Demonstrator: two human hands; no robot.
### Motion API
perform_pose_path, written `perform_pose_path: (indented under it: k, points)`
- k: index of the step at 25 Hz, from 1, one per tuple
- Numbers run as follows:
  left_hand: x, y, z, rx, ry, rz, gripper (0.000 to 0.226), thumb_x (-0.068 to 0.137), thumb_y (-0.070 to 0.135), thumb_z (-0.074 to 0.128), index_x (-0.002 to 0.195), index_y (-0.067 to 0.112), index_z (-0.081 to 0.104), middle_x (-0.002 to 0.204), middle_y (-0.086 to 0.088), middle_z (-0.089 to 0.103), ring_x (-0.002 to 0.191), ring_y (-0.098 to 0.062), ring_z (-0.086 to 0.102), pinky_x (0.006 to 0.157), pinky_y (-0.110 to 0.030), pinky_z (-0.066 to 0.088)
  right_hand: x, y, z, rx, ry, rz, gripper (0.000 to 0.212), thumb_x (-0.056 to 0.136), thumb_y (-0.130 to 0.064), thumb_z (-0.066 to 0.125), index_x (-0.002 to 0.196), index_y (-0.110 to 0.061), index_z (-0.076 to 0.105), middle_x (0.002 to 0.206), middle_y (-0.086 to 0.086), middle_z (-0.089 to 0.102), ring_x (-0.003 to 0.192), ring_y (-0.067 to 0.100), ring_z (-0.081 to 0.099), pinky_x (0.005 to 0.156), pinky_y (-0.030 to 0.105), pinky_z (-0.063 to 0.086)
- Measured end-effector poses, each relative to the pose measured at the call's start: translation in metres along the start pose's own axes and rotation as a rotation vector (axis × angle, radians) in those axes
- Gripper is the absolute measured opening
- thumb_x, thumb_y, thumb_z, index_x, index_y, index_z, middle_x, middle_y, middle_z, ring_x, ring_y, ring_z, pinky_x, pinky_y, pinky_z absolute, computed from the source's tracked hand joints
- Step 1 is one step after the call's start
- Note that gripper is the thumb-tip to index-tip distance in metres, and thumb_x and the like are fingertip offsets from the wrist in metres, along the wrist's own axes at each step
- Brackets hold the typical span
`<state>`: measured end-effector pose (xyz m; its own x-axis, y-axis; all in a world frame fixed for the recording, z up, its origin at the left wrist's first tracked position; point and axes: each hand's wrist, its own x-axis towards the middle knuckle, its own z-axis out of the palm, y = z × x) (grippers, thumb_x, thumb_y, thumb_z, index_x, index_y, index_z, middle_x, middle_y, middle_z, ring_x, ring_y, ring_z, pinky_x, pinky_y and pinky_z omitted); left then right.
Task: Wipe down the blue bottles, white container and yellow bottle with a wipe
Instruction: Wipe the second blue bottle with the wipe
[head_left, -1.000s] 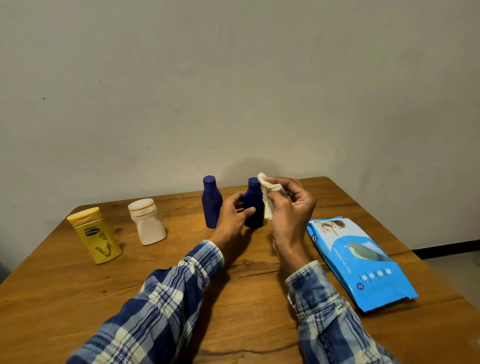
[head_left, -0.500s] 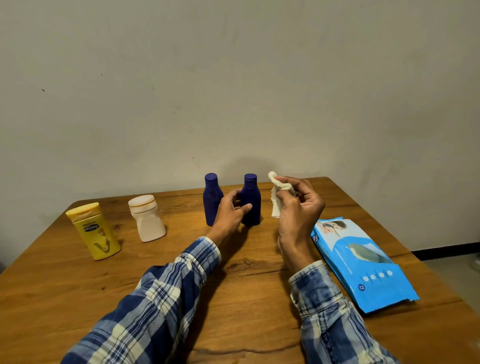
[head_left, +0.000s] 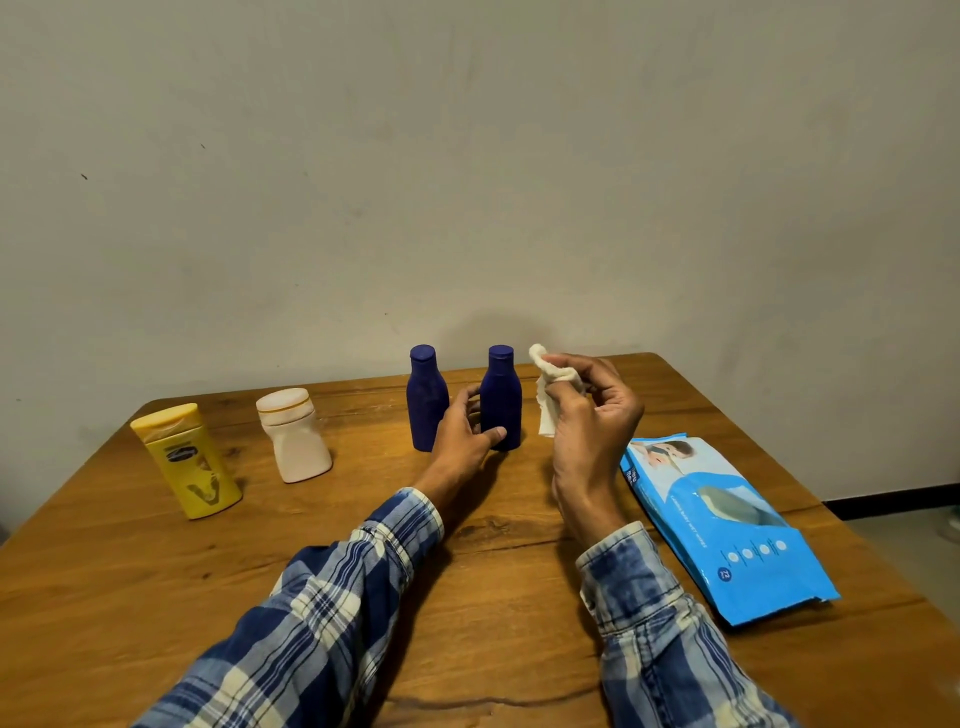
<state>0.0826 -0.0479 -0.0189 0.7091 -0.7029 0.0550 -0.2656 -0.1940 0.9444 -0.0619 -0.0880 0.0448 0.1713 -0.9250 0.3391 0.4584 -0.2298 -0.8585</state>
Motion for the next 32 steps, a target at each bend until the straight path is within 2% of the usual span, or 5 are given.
perform_pose_path:
  k: [12, 15, 18, 23, 32]
  points:
    - [-0.047, 0.003, -0.031, 0.185, 0.016, 0.030, 0.045, 0.092, 0.010, 0.072, 0.134, 0.019, 0.058, 0.125, 0.001, 0.065, 0.111, -0.009, 0.064, 0.094, -0.030, 0.056, -0.006, 0.002, 0.002, -0.025, -0.056, 0.000, 0.023, 0.086, 0.002, 0.067, 0.089, -0.019, 0.075, 0.100, -0.002, 0.071, 0.100, 0.014, 0.067, 0.077, 0.025, 0.059]
    - [-0.052, 0.009, -0.048, 0.124, 0.275, 0.129, 0.022, 0.093, 0.012, 0.071, 0.113, 0.021, 0.065, 0.105, 0.007, 0.066, 0.096, -0.006, 0.065, 0.081, -0.023, 0.056, -0.011, 0.000, 0.005, -0.030, -0.081, -0.003, 0.024, 0.085, 0.003, 0.068, 0.087, -0.021, 0.075, 0.098, -0.003, 0.070, 0.097, 0.009, 0.065, 0.075, 0.020, 0.057]
    - [-0.041, 0.001, -0.066, 0.037, 0.508, 0.137, 0.033, 0.088, 0.012, 0.077, 0.114, 0.021, 0.059, 0.106, 0.004, 0.062, 0.099, -0.015, 0.063, 0.084, -0.029, 0.055, -0.015, 0.000, 0.008, -0.053, -0.104, -0.016, 0.022, 0.085, 0.003, 0.068, 0.088, -0.017, 0.075, 0.096, -0.004, 0.069, 0.092, 0.004, 0.064, 0.071, 0.017, 0.054]
    - [-0.009, -0.015, -0.074, -0.006, 0.231, -0.043, 0.081, 0.081, 0.007, 0.082, 0.149, 0.024, 0.041, 0.149, -0.003, 0.048, 0.138, -0.022, 0.044, 0.111, -0.044, 0.041, -0.018, 0.003, 0.010, -0.084, -0.165, -0.026, 0.018, 0.086, 0.005, 0.067, 0.094, -0.008, 0.075, 0.099, -0.001, 0.069, 0.093, 0.003, 0.064, 0.072, 0.017, 0.055]
    - [-0.031, -0.013, -0.072, -0.204, 0.065, -0.018, 0.074, 0.076, 0.026, 0.088, 0.141, 0.025, 0.054, 0.138, 0.001, 0.062, 0.127, -0.023, 0.059, 0.103, -0.056, 0.052, -0.021, 0.013, 0.013, -0.178, -0.310, -0.069, 0.025, 0.089, 0.003, 0.068, 0.100, -0.018, 0.075, 0.108, -0.006, 0.068, 0.106, 0.004, 0.064, 0.091, 0.032, 0.058]
